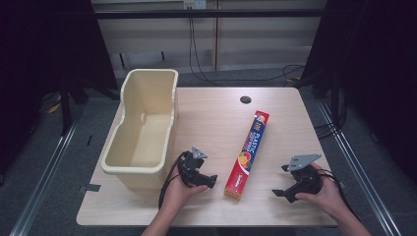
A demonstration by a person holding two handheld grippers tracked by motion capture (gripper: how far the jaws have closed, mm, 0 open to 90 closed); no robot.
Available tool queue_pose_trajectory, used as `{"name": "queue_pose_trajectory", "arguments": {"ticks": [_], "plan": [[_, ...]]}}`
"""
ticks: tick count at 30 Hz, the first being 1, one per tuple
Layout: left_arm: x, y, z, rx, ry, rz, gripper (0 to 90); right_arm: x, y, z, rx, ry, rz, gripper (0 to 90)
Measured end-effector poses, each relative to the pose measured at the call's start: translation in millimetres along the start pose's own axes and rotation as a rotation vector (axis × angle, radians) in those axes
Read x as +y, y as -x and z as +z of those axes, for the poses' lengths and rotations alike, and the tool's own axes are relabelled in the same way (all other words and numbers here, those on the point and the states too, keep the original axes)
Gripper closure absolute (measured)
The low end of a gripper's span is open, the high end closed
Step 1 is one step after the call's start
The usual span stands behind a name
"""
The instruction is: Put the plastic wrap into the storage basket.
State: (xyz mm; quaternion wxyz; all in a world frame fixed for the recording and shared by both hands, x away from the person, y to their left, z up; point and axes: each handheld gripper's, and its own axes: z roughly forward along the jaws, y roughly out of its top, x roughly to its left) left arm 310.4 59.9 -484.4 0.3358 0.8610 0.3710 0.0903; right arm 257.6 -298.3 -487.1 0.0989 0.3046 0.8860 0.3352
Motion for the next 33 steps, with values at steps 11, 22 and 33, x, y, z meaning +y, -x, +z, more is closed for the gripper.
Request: {"name": "queue_pose_trajectory", "arguments": {"ticks": [11,22,33], "plan": [[46.7,8.5,-8.3,-0.052,-0.01,-0.003,4.4,-5.4,8.2,-7.7,-0.057,0.007,0.071,5.8],[107.9,29.9,5.9,-0.08,-0.052,-0.005,4.4,-5.9,10.1,-14.8,-0.092,0.03,0.085,6.4],[144.7,44.7,37.2,-0.065,-0.097,0.007,5.6,-7.5,13.8,-19.1,-0.112,0.052,0.092,6.6]]}}
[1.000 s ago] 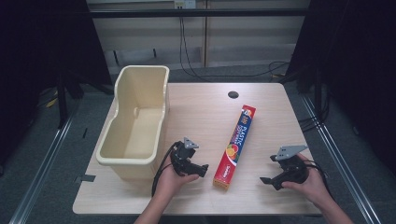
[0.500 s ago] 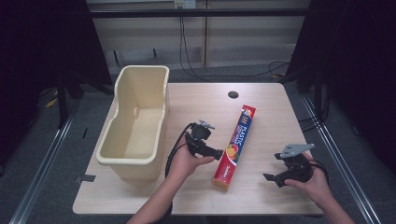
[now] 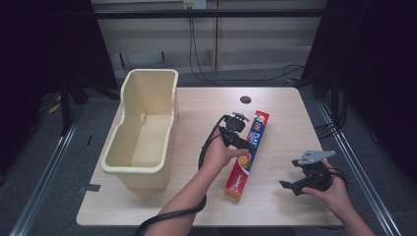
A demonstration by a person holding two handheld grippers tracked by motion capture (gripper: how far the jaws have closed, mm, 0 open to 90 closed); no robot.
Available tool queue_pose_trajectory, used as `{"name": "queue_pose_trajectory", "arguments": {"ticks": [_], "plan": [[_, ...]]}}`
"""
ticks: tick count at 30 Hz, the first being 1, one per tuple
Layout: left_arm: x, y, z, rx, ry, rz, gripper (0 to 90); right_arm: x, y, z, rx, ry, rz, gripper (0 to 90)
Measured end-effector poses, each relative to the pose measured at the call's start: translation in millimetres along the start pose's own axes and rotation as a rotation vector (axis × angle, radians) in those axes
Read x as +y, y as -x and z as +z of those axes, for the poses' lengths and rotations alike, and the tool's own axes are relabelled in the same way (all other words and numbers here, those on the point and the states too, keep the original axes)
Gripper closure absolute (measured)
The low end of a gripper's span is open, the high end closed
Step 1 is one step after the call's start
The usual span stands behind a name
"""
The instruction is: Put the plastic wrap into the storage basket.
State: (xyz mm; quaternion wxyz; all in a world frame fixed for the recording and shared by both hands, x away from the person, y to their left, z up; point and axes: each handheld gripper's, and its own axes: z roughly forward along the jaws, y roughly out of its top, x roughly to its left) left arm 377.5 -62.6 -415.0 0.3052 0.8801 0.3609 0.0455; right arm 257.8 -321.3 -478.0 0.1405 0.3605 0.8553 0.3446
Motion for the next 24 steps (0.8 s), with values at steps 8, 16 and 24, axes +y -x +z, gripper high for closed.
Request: {"name": "queue_pose_trajectory", "arguments": {"ticks": [8,16,24], "plan": [[11.4,4.5,18.3,0.012,-0.046,-0.005,6.0,0.1,1.5,-0.5,0.001,0.003,0.012,6.8],[12.0,7.3,39.3,0.007,-0.077,-0.037,8.1,0.5,2.1,-1.7,0.0,0.008,0.019,6.7],[12.5,8.3,51.4,-0.002,-0.096,-0.042,19.5,0.9,4.3,-3.3,-0.001,0.023,0.025,6.3]]}}
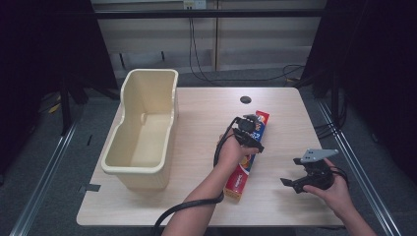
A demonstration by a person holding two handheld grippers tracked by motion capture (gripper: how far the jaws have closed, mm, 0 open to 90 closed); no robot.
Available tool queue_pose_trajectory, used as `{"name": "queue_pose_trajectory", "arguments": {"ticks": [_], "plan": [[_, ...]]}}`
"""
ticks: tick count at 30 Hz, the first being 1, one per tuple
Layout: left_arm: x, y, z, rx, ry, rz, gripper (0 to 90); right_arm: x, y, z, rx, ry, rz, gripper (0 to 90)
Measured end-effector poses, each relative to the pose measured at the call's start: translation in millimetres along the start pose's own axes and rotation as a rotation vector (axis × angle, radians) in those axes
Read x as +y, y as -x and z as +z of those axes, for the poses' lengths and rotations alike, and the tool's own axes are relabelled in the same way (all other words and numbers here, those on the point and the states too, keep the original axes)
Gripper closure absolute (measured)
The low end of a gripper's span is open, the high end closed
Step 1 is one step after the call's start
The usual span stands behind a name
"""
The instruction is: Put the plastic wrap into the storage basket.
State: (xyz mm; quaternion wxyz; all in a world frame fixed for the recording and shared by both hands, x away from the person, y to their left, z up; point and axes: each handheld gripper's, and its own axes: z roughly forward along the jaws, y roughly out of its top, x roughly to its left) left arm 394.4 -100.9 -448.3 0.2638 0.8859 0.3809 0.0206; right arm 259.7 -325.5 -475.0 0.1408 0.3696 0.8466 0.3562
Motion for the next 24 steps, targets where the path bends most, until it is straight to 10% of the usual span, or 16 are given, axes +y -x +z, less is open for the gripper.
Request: {"name": "queue_pose_trajectory", "arguments": {"ticks": [16,24], "plan": [[4.6,-0.2,8.9,0.035,-0.148,-0.154,36.6,0.9,1.5,-1.1,0.004,0.015,0.005,6.3],[3.0,-11.1,-8.1,0.031,-0.217,-0.132,40.5,1.3,1.4,-1.0,0.009,0.023,0.006,6.2]]}}
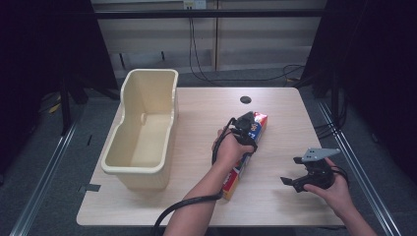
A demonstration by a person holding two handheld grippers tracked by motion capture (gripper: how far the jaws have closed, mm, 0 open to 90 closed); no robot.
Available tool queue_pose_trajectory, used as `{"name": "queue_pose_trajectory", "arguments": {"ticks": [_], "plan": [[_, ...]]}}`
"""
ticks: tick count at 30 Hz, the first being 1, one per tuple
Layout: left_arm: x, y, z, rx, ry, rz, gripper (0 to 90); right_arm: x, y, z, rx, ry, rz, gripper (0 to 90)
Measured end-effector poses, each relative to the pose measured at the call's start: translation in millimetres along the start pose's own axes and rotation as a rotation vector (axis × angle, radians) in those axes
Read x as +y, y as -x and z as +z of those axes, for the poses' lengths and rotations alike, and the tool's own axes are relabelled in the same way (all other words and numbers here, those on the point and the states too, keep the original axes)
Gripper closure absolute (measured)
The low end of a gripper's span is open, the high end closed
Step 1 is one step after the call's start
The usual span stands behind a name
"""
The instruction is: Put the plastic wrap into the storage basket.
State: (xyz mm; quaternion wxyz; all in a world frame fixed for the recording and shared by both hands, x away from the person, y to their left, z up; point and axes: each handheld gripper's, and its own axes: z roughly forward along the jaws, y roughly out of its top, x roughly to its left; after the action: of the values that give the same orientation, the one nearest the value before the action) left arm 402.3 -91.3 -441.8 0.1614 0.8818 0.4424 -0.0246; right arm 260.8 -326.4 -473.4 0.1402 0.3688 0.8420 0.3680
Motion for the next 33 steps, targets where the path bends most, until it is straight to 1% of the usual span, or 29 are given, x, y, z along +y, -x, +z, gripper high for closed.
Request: {"name": "queue_pose_trajectory", "arguments": {"ticks": [1,2,3,4,5,6,7,8,9,11,12,13,14,16,19,20,22,23,24,25,27,29,30,31,32,33], "plan": [[-0.1,-1.0,-3.3,0.002,-0.005,-0.007,40.5,0.1,-0.1,0.0,-0.004,-0.003,0.001,6.1],[-0.2,-3.3,-6.7,-0.004,-0.009,-0.001,40.6,0.1,-0.3,0.0,-0.002,-0.004,0.002,5.9],[-0.4,-4.7,-10.4,-0.007,-0.014,-0.01,40.6,0.1,-0.2,0.3,0.001,-0.005,0.0,6.0],[-0.5,-6.3,-14.0,-0.009,-0.024,-0.011,40.6,0.1,-0.2,0.5,-0.001,-0.006,0.001,6.0],[-1.0,-7.7,-18.1,-0.008,-0.027,-0.006,40.6,0.0,-0.1,0.8,-0.002,-0.005,-0.002,5.9],[-1.0,-7.7,-18.1,-0.008,-0.027,-0.006,40.7,0.0,-0.1,0.8,-0.002,-0.005,-0.002,5.9],[-1.0,-8.8,-25.2,-0.001,-0.045,0.0,40.7,0.0,-0.2,0.7,0.001,-0.005,-0.001,5.9],[-1.0,-8.8,-25.2,-0.001,-0.045,0.0,40.7,0.0,-0.2,0.7,0.001,-0.005,-0.001,5.9],[-0.5,-9.8,-32.5,0.001,-0.054,0.002,40.7,0.2,-0.1,0.8,0.004,-0.003,0.0,5.9],[-0.3,-10.5,-39.5,-0.005,-0.053,-0.003,40.7,0.1,0.0,0.9,0.001,-0.004,-0.003,5.6],[-0.1,-10.7,-42.2,-0.007,-0.053,-0.001,40.7,0.1,-0.3,1.2,0.0,-0.004,0.003,5.3],[0.0,-11.4,-45.8,-0.012,-0.051,0.011,40.7,0.1,-0.5,1.3,0.0,-0.005,0.003,5.3],[0.0,-11.1,-49.6,-0.007,-0.049,0.003,40.7,0.1,-0.4,1.3,-0.002,-0.003,0.0,5.3],[0.1,-12.5,-56.4,-0.012,-0.055,0.015,40.6,0.1,-0.5,1.6,0.0,0.0,-0.003,5.2],[-0.5,-13.7,-65.3,-0.013,-0.064,0.001,40.7,0.3,-0.5,1.9,-0.002,-0.003,-0.001,5.0],[-0.8,-14.5,-68.1,-0.018,-0.066,0.004,40.7,0.3,-0.7,2.0,-0.003,-0.003,-0.002,4.9],[-1.4,-15.8,-73.5,-0.02,-0.068,0.003,40.7,0.3,-1.0,2.4,0.001,-0.003,-0.002,4.4],[-1.8,-16.6,-77.1,-0.012,-0.069,0.001,40.7,0.4,-1.1,2.6,0.004,-0.001,-0.001,3.8],[-1.8,-16.6,-77.1,-0.012,-0.069,0.001,40.7,0.6,-1.1,3.0,0.009,0.003,-0.004,2.9],[-1.8,-18.3,-82.3,-0.016,-0.07,0.004,40.6,0.5,-1.4,3.3,0.01,0.001,-0.004,2.6],[-2.1,-20.2,-89.0,-0.011,-0.073,-0.001,40.6,0.6,-2.5,3.6,0.01,0.0,-0.004,2.6],[-2.7,-23.4,-95.7,-0.018,-0.071,-0.013,40.7,0.7,-2.9,4.5,0.023,0.001,-0.011,2.1],[-2.8,-25.0,-97.8,-0.018,-0.069,-0.012,40.7,0.7,-2.9,4.8,0.033,0.003,-0.014,2.2],[-2.8,-25.0,-97.8,-0.018,-0.069,-0.012,40.7,0.6,-3.0,4.8,0.037,0.002,-0.011,2.1],[-3.7,-27.5,-104.0,-0.013,-0.066,-0.02,40.7,0.7,-3.1,4.8,0.037,-0.002,-0.001,2.1],[-3.7,-27.5,-104.0,-0.013,-0.066,-0.02,40.7,0.7,-3.1,4.8,0.037,-0.002,-0.001,2.1]]}}
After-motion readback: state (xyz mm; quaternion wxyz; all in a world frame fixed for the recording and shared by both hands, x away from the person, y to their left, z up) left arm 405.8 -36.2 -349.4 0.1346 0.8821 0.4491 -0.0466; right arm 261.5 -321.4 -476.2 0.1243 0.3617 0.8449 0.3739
